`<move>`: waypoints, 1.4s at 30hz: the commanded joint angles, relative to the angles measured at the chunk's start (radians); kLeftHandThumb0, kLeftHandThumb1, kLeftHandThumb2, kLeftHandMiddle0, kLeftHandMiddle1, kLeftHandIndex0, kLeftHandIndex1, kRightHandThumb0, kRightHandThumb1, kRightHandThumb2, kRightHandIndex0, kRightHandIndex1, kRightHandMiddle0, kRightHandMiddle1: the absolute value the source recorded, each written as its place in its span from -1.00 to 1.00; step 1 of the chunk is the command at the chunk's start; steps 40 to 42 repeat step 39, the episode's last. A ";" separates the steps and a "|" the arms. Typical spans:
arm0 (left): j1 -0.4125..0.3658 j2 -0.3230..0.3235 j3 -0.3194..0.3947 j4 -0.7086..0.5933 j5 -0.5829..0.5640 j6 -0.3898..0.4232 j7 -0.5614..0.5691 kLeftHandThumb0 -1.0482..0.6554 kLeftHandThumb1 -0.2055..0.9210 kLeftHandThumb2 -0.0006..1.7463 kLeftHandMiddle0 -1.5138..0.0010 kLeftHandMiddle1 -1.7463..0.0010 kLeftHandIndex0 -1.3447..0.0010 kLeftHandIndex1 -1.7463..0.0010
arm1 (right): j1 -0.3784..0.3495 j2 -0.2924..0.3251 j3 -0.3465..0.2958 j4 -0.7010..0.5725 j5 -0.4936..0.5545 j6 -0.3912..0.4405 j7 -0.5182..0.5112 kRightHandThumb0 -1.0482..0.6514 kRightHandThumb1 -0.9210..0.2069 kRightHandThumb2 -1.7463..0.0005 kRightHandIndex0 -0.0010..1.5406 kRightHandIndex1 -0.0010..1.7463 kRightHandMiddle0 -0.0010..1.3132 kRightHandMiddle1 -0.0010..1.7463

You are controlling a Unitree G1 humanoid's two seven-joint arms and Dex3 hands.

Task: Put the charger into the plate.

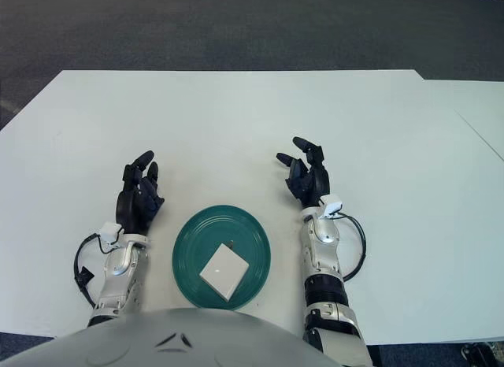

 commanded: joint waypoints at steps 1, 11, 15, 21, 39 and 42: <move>0.050 -0.062 0.014 0.184 0.008 -0.002 0.032 -0.82 1.00 -0.01 0.59 0.96 0.98 -0.15 | 0.087 0.017 -0.013 0.147 0.006 0.027 -0.016 -0.52 -1.00 0.16 -0.38 -0.25 -0.81 0.16; 0.048 -0.064 0.026 0.209 -0.015 0.024 0.013 -0.85 1.00 -0.06 0.56 0.95 0.95 -0.17 | 0.114 0.035 -0.001 0.129 0.002 0.011 -0.018 -0.51 -1.00 0.17 -0.36 -0.26 -0.81 0.16; 0.044 -0.065 0.032 0.218 -0.024 0.029 0.003 -0.86 1.00 -0.07 0.56 0.96 0.97 -0.15 | 0.125 0.037 0.005 0.124 -0.003 0.009 -0.017 -0.52 -1.00 0.16 -0.35 -0.26 -0.81 0.16; 0.034 -0.078 0.035 0.249 -0.009 -0.011 0.019 -0.88 1.00 -0.11 0.58 0.97 0.99 -0.14 | 0.162 0.048 0.019 0.087 -0.012 0.005 -0.020 -0.53 -1.00 0.16 -0.39 -0.29 -0.83 0.16; 0.136 -0.065 0.001 0.202 0.002 -0.084 -0.009 -0.90 1.00 -0.07 0.54 0.96 1.00 -0.06 | 0.369 -0.023 0.079 -0.167 -0.069 0.065 0.005 -0.51 -1.00 0.05 -0.58 -0.83 -1.00 -0.33; 0.136 -0.065 0.001 0.202 0.002 -0.084 -0.009 -0.90 1.00 -0.07 0.54 0.96 1.00 -0.06 | 0.369 -0.023 0.079 -0.167 -0.069 0.065 0.005 -0.51 -1.00 0.05 -0.58 -0.83 -1.00 -0.33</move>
